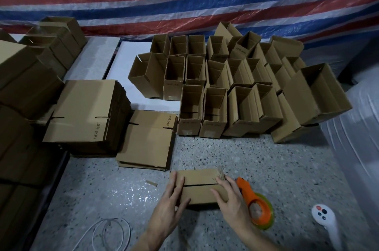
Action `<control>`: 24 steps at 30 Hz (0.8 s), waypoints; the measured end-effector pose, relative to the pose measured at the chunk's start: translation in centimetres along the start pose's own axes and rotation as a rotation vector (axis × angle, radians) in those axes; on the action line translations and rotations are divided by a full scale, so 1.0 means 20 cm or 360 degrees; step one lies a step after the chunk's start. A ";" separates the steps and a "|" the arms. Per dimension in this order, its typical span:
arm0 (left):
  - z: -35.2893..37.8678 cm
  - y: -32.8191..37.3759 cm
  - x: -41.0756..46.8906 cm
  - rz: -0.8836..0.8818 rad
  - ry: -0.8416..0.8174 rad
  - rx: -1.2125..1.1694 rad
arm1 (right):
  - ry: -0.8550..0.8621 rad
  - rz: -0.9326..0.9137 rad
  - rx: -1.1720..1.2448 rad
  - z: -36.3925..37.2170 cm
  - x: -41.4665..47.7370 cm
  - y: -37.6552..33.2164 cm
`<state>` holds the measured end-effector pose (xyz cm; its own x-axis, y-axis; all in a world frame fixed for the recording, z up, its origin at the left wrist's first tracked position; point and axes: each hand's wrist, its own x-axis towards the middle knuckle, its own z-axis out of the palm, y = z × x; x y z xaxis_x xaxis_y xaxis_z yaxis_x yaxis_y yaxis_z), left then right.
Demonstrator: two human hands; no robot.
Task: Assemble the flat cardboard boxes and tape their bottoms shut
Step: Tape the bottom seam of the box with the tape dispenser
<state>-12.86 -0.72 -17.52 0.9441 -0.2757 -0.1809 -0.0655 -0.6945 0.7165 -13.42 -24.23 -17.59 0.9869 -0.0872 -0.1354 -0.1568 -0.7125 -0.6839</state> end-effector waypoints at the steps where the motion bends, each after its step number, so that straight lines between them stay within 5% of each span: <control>1: -0.01 0.00 0.02 0.0052 -0.0020 0.0055 | -0.0003 -0.0008 -0.0020 -0.01 0.01 0.00; 8: -0.04 -0.05 0.04 0.0159 -0.0283 0.0390 | -0.0095 0.0233 0.0289 -0.03 0.04 -0.01; 10: -0.04 -0.06 0.05 0.0183 -0.0314 0.0441 | 0.0101 0.0418 0.0464 -0.06 0.04 0.04; 12: -0.04 -0.06 0.06 0.0180 -0.0319 0.0422 | 0.0350 0.0670 0.0238 -0.13 -0.01 0.14; 14: -0.04 -0.07 0.06 0.0161 -0.0335 0.0440 | 0.0194 0.0735 -0.0116 -0.16 -0.09 0.28; 17: -0.03 -0.08 0.05 0.0153 -0.0350 0.0444 | -0.0292 0.0510 -0.0291 -0.17 -0.17 0.39; 21: -0.04 -0.06 0.05 0.0142 -0.0363 0.0500 | -0.0246 0.0337 -0.0266 -0.16 -0.10 0.37; 24: -0.04 -0.07 0.05 0.0146 -0.0363 0.0484 | -0.0174 0.0803 -0.0360 -0.16 -0.02 0.33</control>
<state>-11.58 0.43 -18.13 0.8361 -0.4625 -0.2950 -0.2713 -0.8160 0.5105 -14.76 -31.13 -19.86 0.7800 -0.3919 -0.4878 -0.5849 -0.7336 -0.3459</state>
